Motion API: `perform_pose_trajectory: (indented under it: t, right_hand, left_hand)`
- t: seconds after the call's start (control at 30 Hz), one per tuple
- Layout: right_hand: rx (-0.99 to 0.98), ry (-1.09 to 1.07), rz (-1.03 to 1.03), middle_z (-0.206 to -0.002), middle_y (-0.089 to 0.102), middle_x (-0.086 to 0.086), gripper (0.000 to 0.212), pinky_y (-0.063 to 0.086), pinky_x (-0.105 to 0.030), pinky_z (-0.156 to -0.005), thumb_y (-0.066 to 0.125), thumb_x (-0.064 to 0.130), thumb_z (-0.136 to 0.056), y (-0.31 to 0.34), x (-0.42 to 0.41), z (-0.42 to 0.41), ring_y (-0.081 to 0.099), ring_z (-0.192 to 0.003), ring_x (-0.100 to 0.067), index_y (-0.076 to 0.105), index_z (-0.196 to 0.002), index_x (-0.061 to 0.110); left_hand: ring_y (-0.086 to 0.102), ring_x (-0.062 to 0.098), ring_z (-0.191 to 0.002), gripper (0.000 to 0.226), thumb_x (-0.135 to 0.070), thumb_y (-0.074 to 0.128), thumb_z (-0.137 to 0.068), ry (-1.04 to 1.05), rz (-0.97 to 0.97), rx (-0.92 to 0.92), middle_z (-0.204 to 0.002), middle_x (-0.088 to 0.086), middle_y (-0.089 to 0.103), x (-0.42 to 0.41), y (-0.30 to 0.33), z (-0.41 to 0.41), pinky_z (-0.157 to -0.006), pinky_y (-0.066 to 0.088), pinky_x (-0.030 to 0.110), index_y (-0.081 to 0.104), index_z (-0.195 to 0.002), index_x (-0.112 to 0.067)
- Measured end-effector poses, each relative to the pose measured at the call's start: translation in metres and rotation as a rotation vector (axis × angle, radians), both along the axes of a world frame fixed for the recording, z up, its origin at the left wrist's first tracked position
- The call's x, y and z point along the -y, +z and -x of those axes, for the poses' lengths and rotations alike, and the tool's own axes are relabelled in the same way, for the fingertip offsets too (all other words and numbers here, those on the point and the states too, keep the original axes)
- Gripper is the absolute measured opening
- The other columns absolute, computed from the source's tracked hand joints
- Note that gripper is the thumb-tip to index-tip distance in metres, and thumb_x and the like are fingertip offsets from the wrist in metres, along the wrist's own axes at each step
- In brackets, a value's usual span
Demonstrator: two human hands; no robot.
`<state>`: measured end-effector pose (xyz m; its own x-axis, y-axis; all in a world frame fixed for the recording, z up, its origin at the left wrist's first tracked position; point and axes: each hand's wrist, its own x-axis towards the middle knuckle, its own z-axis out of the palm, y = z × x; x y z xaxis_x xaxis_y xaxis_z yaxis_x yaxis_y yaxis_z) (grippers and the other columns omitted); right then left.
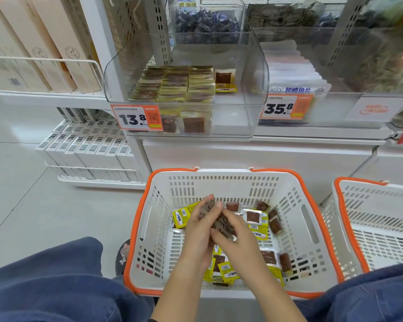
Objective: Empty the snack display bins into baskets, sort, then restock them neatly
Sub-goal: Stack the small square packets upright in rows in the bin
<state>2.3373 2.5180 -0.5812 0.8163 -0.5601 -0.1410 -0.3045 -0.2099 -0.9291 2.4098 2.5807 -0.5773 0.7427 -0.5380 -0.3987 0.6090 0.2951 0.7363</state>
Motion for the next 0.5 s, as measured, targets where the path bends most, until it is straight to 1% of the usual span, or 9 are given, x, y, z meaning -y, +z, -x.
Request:
perform_pose_trajectory:
  t: [0.07, 0.1, 0.13, 0.2, 0.27, 0.3, 0.37, 0.43, 0.5]
  right_hand:
    - [-0.021, -0.028, -0.047, -0.119, 0.062, 0.017, 0.061, 0.048, -0.029, -0.098, 0.071, 0.030, -0.081, 0.001, 0.003, -0.003, 0.058, -0.110, 0.002, 0.046, -0.136, 0.039]
    - [-0.025, -0.051, -0.074, -0.118, 0.064, 0.014, 0.065, 0.048, -0.028, -0.097, 0.075, 0.026, -0.079, 0.002, 0.004, -0.004, 0.060, -0.106, 0.002, 0.044, -0.136, 0.035]
    - [-0.026, -0.070, -0.096, -0.115, 0.065, 0.011, 0.065, 0.049, -0.028, -0.095, 0.077, 0.022, -0.078, 0.003, 0.006, -0.006, 0.062, -0.103, 0.002, 0.045, -0.133, 0.032]
    - [0.006, -0.101, -0.135, -0.110, 0.066, 0.013, 0.055, 0.049, -0.027, -0.095, 0.077, 0.015, -0.079, 0.007, 0.008, -0.011, 0.063, -0.099, 0.004, 0.050, -0.124, 0.030]
    - [0.068, -0.102, -0.182, -0.109, 0.065, 0.016, 0.049, 0.049, -0.023, -0.093, 0.072, 0.009, -0.084, 0.014, 0.008, -0.017, 0.062, -0.099, 0.007, 0.052, -0.122, 0.032]
    - [0.087, -0.104, -0.211, -0.113, 0.062, 0.018, 0.051, 0.048, -0.018, -0.091, 0.068, 0.007, -0.087, 0.018, 0.007, -0.021, 0.061, -0.100, 0.010, 0.049, -0.125, 0.034]
    - [0.111, -0.096, -0.194, -0.126, 0.055, 0.018, 0.057, 0.043, -0.014, -0.094, 0.061, 0.008, -0.092, 0.026, 0.007, -0.028, 0.056, -0.108, 0.011, 0.038, -0.133, 0.039]
    - [0.112, -0.077, -0.102, -0.136, 0.047, 0.014, 0.063, 0.040, -0.021, -0.104, 0.060, 0.013, -0.093, 0.041, 0.012, -0.038, 0.050, -0.121, 0.003, 0.027, -0.136, 0.046]
    - [0.121, -0.057, 0.004, -0.144, 0.041, 0.011, 0.070, 0.036, -0.028, -0.110, 0.061, 0.015, -0.090, 0.057, 0.022, -0.051, 0.045, -0.129, -0.005, 0.021, -0.138, 0.048]
  left_hand:
    - [0.071, 0.019, -0.085, 0.053, -0.017, 0.074, -0.070, 0.033, -0.013, 0.016, -0.097, 0.007, 0.074, 0.002, 0.003, 0.001, -0.067, 0.056, 0.027, 0.061, -0.122, -0.018]
    - [0.071, 0.020, -0.083, 0.053, -0.016, 0.075, -0.070, 0.048, -0.022, 0.013, -0.100, 0.009, 0.072, 0.004, 0.006, -0.001, -0.066, 0.056, 0.028, 0.063, -0.122, -0.020]
    - [0.071, 0.020, -0.080, 0.047, -0.014, 0.076, -0.074, 0.060, -0.035, 0.011, -0.102, 0.011, 0.070, 0.007, 0.009, -0.004, -0.064, 0.055, 0.029, 0.064, -0.119, -0.019]
    - [0.069, 0.021, -0.074, 0.029, -0.011, 0.070, -0.083, 0.084, -0.049, 0.000, -0.097, 0.014, 0.066, 0.013, 0.017, -0.012, -0.060, 0.054, 0.032, 0.065, -0.112, -0.012]
    - [0.064, 0.025, -0.076, 0.015, -0.011, 0.066, -0.088, 0.100, -0.050, -0.017, -0.089, 0.014, 0.061, 0.020, 0.025, -0.019, -0.064, 0.052, 0.037, 0.062, -0.101, -0.008]
    - [0.061, 0.027, -0.077, 0.009, -0.011, 0.065, -0.089, 0.109, -0.056, -0.030, -0.086, 0.014, 0.059, 0.024, 0.030, -0.022, -0.068, 0.050, 0.039, 0.060, -0.096, -0.009]
    - [0.059, 0.026, -0.075, 0.007, -0.013, 0.063, -0.090, 0.128, -0.056, -0.042, -0.079, 0.012, 0.057, 0.030, 0.043, -0.027, -0.068, 0.048, 0.039, 0.056, -0.091, -0.010]
    - [0.061, 0.022, -0.067, 0.007, -0.016, 0.062, -0.092, 0.145, -0.055, -0.036, -0.077, 0.010, 0.059, 0.038, 0.057, -0.034, -0.062, 0.051, 0.034, 0.057, -0.091, -0.010]
    - [0.066, 0.022, -0.071, 0.013, -0.020, 0.061, -0.092, 0.134, -0.047, -0.030, -0.088, 0.015, 0.064, 0.045, 0.072, -0.042, -0.066, 0.054, 0.035, 0.060, -0.097, -0.008]
